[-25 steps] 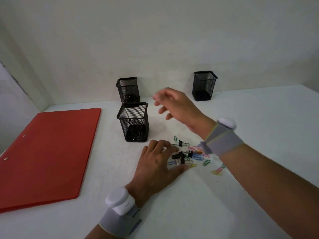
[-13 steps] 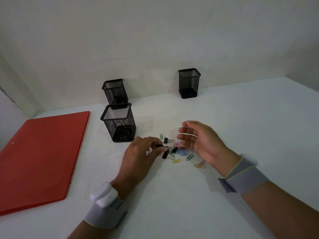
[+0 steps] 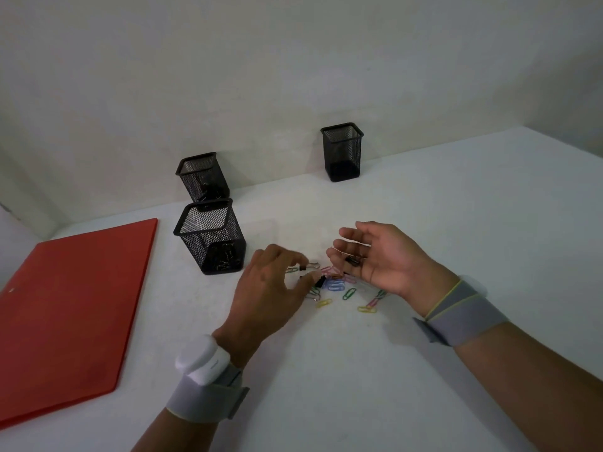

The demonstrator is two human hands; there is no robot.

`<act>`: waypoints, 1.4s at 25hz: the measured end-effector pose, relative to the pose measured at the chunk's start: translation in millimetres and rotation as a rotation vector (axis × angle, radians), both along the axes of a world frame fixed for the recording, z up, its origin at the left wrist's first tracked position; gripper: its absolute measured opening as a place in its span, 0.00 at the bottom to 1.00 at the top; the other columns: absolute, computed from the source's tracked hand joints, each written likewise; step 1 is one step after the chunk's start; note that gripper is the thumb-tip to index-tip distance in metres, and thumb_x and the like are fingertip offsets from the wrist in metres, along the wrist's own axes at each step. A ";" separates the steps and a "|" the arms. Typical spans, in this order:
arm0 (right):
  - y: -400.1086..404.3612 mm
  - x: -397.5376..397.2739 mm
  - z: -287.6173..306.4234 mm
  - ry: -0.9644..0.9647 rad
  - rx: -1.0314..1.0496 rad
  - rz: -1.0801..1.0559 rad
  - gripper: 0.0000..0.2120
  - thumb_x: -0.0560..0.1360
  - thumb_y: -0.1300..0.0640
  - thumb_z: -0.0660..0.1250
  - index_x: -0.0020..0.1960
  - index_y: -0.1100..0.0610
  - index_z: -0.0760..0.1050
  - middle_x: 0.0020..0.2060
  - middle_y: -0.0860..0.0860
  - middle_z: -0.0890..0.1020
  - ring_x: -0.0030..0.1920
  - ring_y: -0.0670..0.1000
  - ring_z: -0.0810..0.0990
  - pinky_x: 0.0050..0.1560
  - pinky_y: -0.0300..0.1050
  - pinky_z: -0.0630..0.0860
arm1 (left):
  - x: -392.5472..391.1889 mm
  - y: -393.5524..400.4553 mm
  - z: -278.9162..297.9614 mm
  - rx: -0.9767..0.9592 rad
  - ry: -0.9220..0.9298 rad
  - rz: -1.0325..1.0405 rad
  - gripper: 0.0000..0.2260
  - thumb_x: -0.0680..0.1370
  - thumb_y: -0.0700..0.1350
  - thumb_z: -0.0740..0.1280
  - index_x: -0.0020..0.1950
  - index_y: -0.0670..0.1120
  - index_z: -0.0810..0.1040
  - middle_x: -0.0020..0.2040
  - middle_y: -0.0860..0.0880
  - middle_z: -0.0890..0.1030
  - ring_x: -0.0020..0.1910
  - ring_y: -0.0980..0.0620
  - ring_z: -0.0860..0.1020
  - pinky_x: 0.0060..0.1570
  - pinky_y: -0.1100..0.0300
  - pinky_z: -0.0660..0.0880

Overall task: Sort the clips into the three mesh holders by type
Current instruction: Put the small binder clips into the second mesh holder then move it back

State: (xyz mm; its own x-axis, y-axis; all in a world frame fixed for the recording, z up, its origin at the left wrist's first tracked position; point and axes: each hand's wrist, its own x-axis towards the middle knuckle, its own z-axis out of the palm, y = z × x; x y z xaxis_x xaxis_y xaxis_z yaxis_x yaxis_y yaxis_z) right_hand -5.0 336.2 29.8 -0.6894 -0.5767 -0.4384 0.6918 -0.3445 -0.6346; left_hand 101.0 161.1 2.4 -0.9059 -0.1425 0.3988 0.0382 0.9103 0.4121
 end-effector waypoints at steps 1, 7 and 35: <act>-0.1 0.2 -0.3 -0.004 0.012 0.004 0.12 0.80 0.56 0.60 0.48 0.64 0.76 0.40 0.61 0.79 0.41 0.60 0.82 0.36 0.49 0.83 | 2.5 -3.4 -3.9 -0.038 -0.064 0.015 0.17 0.74 0.61 0.64 0.57 0.52 0.79 0.52 0.55 0.76 0.49 0.56 0.71 0.48 0.59 0.72; 0.0 -1.1 -2.6 0.004 0.039 0.016 0.09 0.79 0.58 0.61 0.47 0.62 0.75 0.38 0.58 0.77 0.36 0.55 0.79 0.30 0.43 0.80 | 2.7 -4.2 -6.6 0.060 -0.174 0.021 0.10 0.75 0.58 0.67 0.53 0.56 0.77 0.47 0.58 0.76 0.48 0.55 0.71 0.45 0.60 0.70; -1.4 3.6 -1.3 0.160 0.141 0.263 0.12 0.80 0.56 0.61 0.52 0.65 0.76 0.43 0.63 0.81 0.46 0.63 0.82 0.47 0.52 0.83 | -8.8 1.7 9.0 0.129 0.110 -0.068 0.15 0.73 0.61 0.63 0.52 0.54 0.78 0.44 0.57 0.76 0.44 0.60 0.71 0.43 0.69 0.66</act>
State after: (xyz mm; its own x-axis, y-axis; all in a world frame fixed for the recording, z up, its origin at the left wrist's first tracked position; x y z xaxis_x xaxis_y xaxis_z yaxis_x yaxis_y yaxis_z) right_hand -1.4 334.8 28.5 -0.5916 -0.6851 -0.4250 0.6332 -0.0684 -0.7710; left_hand 92.1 162.8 11.4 -0.8669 -0.1389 0.4787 0.1492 0.8440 0.5152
